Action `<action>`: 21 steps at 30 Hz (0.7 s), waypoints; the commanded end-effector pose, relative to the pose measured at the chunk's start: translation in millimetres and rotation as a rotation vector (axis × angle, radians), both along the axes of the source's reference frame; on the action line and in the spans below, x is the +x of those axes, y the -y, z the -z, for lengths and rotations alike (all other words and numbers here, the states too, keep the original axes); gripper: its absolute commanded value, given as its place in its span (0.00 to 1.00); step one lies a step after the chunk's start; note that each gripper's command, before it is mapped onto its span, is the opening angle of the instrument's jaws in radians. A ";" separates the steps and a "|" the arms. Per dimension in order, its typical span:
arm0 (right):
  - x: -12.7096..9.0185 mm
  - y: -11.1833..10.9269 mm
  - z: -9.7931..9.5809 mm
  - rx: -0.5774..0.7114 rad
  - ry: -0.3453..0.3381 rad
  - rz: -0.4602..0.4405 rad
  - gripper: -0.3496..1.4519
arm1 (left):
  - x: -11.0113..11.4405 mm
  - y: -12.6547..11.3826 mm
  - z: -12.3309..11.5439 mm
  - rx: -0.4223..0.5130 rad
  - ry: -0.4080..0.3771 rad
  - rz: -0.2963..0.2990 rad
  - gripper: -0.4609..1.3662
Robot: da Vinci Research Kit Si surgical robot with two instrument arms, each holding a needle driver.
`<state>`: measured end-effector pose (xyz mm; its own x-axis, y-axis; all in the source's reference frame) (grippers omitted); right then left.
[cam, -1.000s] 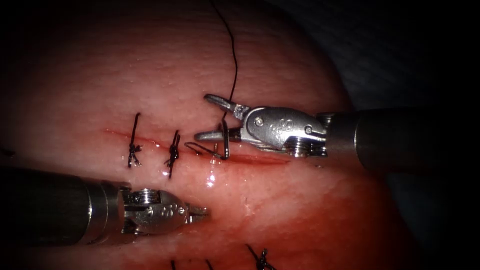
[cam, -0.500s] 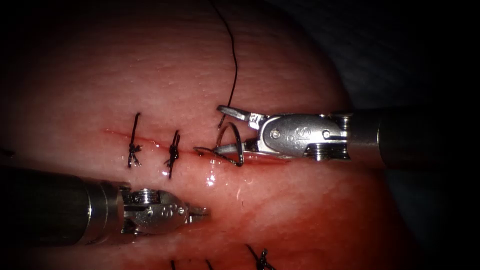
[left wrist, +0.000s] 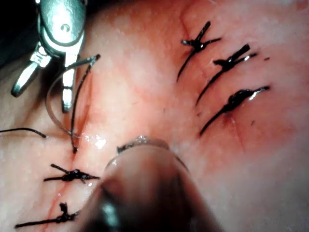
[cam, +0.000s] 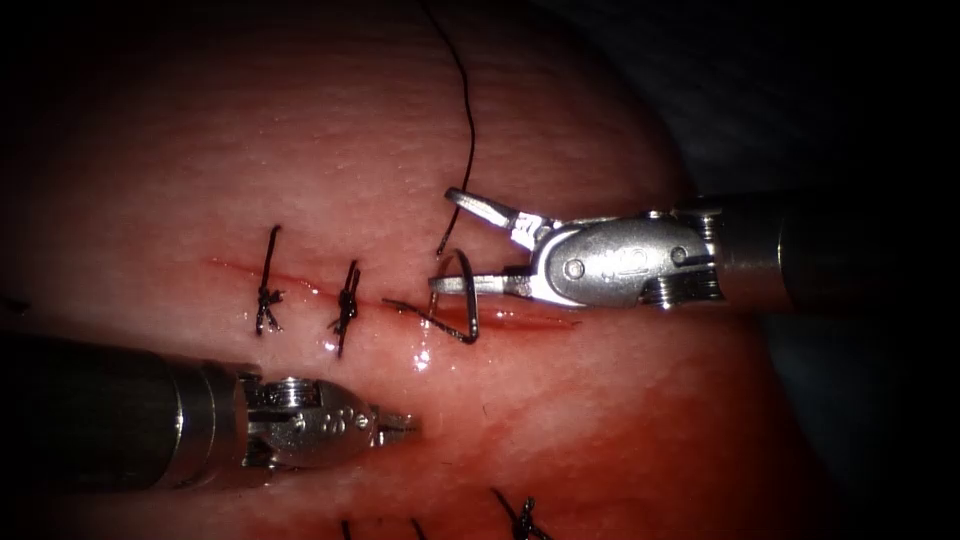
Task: Wound Closure
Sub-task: Pierce the needle through the bottom of the incision
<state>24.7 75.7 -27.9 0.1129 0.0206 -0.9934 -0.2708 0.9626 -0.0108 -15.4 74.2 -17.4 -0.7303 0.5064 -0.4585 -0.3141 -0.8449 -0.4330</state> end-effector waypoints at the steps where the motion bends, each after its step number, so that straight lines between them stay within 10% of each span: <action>1: 0.1 0.0 0.1 -0.012 0.002 0.003 0.81 | 0.1 0.0 0.0 0.001 0.001 -0.001 0.13; 7: 0.8 0.0 1.0 -0.064 0.010 0.006 0.73 | 0.0 0.0 0.0 0.001 0.001 -0.001 0.13; 11: 1.1 -0.1 1.4 -0.088 0.024 0.062 0.00 | 0.0 0.1 0.0 0.004 0.000 0.003 0.13; 21: 2.5 1.0 1.2 -0.024 0.159 0.048 0.00 | 0.4 0.3 0.1 0.007 0.001 0.004 0.12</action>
